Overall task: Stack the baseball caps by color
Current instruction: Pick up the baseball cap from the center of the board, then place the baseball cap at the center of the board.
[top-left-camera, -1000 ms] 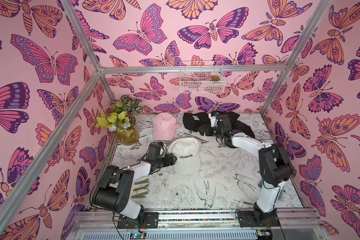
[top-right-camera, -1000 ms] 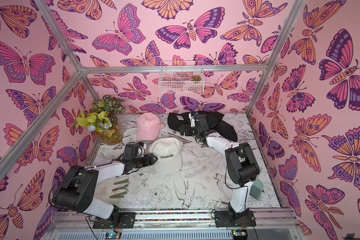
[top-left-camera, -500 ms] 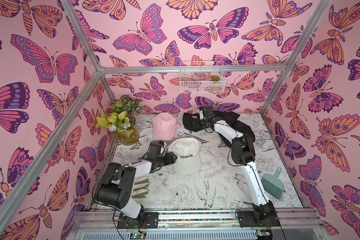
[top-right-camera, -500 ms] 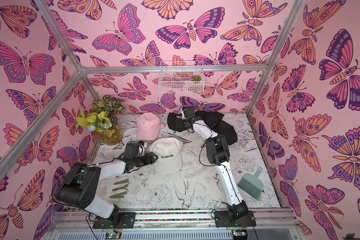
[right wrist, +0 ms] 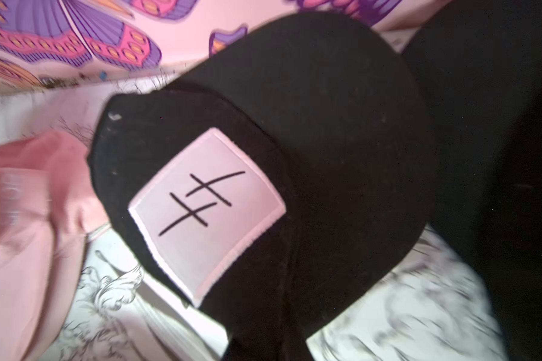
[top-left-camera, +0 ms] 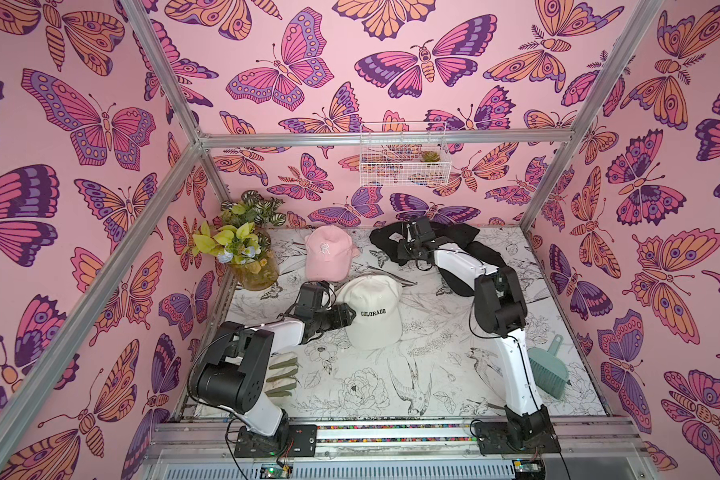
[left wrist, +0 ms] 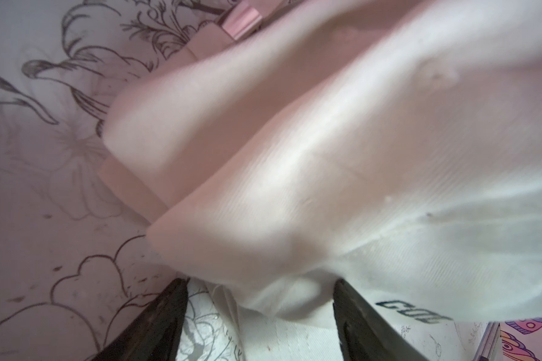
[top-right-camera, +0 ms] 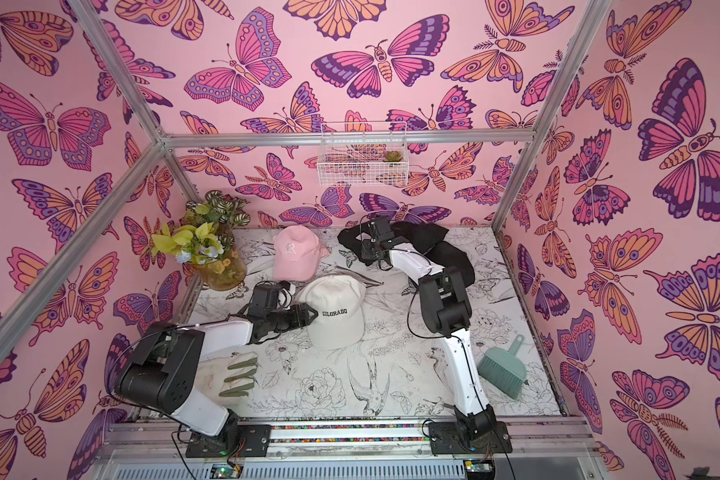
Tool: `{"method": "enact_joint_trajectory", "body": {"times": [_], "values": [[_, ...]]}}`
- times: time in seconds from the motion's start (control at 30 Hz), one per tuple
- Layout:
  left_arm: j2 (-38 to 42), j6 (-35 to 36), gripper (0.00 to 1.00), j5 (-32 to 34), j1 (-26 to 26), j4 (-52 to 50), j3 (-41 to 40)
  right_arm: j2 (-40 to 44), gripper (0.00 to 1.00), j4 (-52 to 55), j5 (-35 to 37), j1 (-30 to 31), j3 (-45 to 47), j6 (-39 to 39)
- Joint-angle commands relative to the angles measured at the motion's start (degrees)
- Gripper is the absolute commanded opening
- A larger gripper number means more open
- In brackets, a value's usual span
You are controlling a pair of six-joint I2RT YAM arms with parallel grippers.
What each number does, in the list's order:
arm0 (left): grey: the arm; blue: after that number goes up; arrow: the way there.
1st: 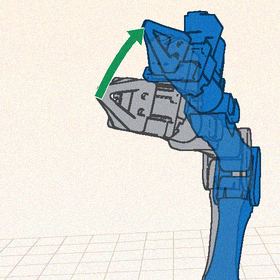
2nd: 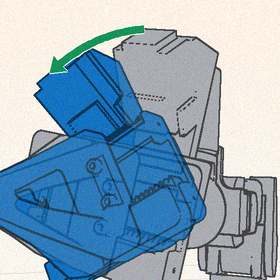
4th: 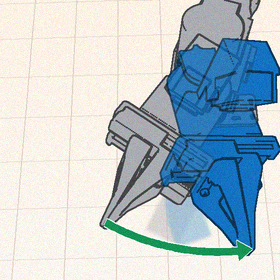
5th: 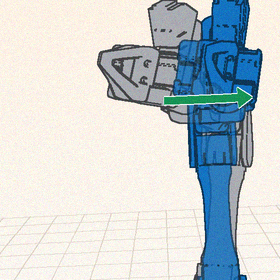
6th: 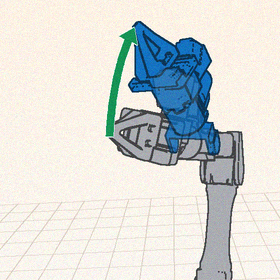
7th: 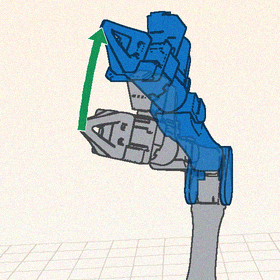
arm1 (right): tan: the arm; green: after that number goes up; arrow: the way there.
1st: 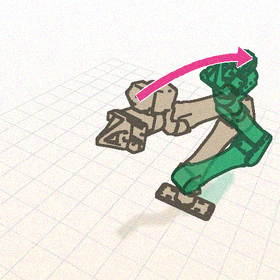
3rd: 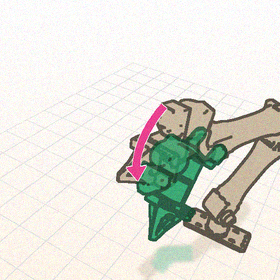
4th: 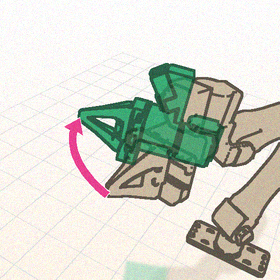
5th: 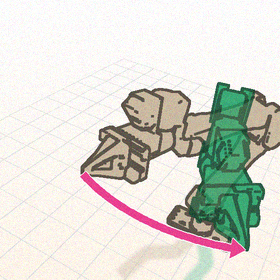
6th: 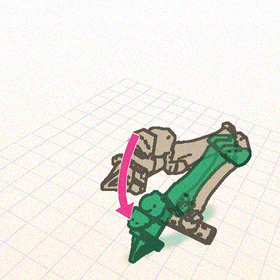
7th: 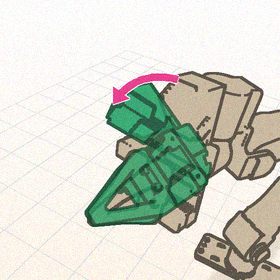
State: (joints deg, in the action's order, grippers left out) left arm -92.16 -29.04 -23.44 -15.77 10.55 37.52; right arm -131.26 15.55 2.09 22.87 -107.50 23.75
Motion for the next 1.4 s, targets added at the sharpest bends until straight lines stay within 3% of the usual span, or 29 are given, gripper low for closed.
{"method": "enact_joint_trajectory", "body": {"times": [0.0,0.27,0.4,0.5,0.63,0.73,0.77,0.93,1.1,1.2,1.37], "values": [[-2.2,-0.1,0.74,-1.7,0.0,-1.5,0.3,11.4,0.0,-7.4,3.1,-2.1,9.4,-1.6],[-3.5,0.8,0.74,-2.1,0.0,-2.5,1.1,33.0,0.0,-8.1,14.9,-7.2,34.9,-9.9],[-5.2,0.9,0.73,-2.5,-0.1,-3.0,2.4,39.4,0.0,-5.1,18.5,-9.9,42.1,-12.6],[-6.4,0.7,0.73,-2.9,-0.5,-3.0,3.2,43.1,0.16,-2.2,22.3,-11.2,45.4,-13.0],[-7.5,0.7,0.73,-2.9,-1.5,-3.7,5.0,45.0,0.56,1.6,25.8,-11.3,47.0,-12.6],[-8.4,0.9,0.73,-2.5,-2.4,-4.5,6.1,47.0,0.75,3.7,19.0,-11.2,47.1,-9.4],[-8.8,0.8,0.73,-2.2,-2.7,-4.6,6.4,47.9,1.0,2.9,15.4,-11.2,47.6,-8.2],[-10.1,0.7,0.73,-1.9,-3.6,-5.8,7.8,50.0,0.99,-7.9,-13.0,-11.2,52.6,-3.9],[-10.7,0.6,0.73,-2.2,-4.6,-6.7,9.7,46.7,0.99,-22.8,-33.5,-10.8,59.6,3.5],[-11.7,0.4,0.73,-2.9,-5.7,-6.8,11.8,43.8,0.99,-25.0,-35.9,-8.7,61.5,5.2],[-15.7,1.0,0.73,-3.3,-7.7,-7.4,16.7,41.6,0.99,-27.0,-32.7,-3.6,63.9,5.7]]}}
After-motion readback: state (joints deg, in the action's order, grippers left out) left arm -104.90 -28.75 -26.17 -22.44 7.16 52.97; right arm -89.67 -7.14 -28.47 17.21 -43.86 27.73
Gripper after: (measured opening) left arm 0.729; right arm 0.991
